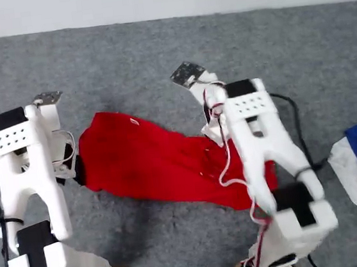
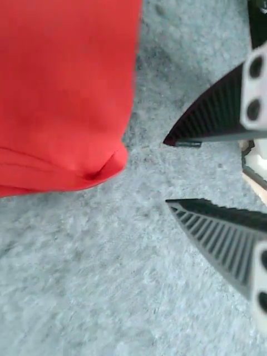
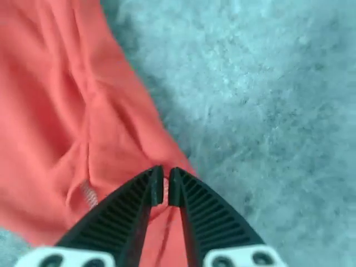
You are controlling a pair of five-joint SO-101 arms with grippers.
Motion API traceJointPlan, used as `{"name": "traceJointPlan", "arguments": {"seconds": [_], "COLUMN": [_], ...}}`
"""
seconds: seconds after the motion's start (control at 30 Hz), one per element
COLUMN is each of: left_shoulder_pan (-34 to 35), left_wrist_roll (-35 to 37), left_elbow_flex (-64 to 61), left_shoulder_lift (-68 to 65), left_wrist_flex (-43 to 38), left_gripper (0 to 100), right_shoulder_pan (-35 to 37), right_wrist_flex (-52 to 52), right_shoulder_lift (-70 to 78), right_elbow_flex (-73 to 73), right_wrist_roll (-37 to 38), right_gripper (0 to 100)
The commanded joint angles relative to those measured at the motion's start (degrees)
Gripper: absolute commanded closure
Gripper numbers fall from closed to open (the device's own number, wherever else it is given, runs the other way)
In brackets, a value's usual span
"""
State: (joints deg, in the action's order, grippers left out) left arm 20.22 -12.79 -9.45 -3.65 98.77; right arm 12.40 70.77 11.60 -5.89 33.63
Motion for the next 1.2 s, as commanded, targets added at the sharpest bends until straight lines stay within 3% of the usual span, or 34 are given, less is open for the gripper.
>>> {"name": "traceJointPlan", "arguments": {"seconds": [0.0, 0.1, 0.2, 0.3, 0.4, 0.53, 0.7, 1.0, 1.17], "left_shoulder_pan": [0.53, 0.53, 0.53, 0.53, 0.44, 0.26, 0.18, 0.44, -0.35], "left_wrist_roll": [-0.79, -1.05, -1.05, -0.88, -0.88, -0.88, -0.88, -0.62, -0.62], "left_elbow_flex": [-0.40, -0.31, -0.40, -0.48, -0.48, -0.57, -0.57, 1.27, 5.23], "left_shoulder_lift": [3.08, 3.08, 3.08, 3.08, 2.64, 2.55, 2.55, 2.55, 1.85], "left_wrist_flex": [1.23, 1.23, 1.23, -0.26, -1.76, -3.52, -3.60, -3.34, -2.29], "left_gripper": [86, 88, 89, 89, 89, 90, 91, 91, 90], "right_shoulder_pan": [-1.01, -2.77, -2.33, 1.89, 5.76, 11.38, 14.02, 13.32, 5.41], "right_wrist_flex": [-0.57, 1.27, 11.47, 22.55, 27.21, 28.53, 28.62, 32.04, 32.04], "right_shoulder_lift": [6.55, 11.65, 14.90, 16.31, 14.99, 11.74, 11.12, 8.66, 1.80], "right_elbow_flex": [8.26, 14.95, 22.24, 25.49, 25.76, 25.67, 25.58, 27.69, 27.69], "right_wrist_roll": [-0.62, -0.62, -0.70, -0.44, -1.05, -7.74, -9.76, -9.41, -9.32], "right_gripper": [96.2, 96.2, 96.2, 96.2, 96.2, 96.2, 96.2, 96.2, 95.8]}}
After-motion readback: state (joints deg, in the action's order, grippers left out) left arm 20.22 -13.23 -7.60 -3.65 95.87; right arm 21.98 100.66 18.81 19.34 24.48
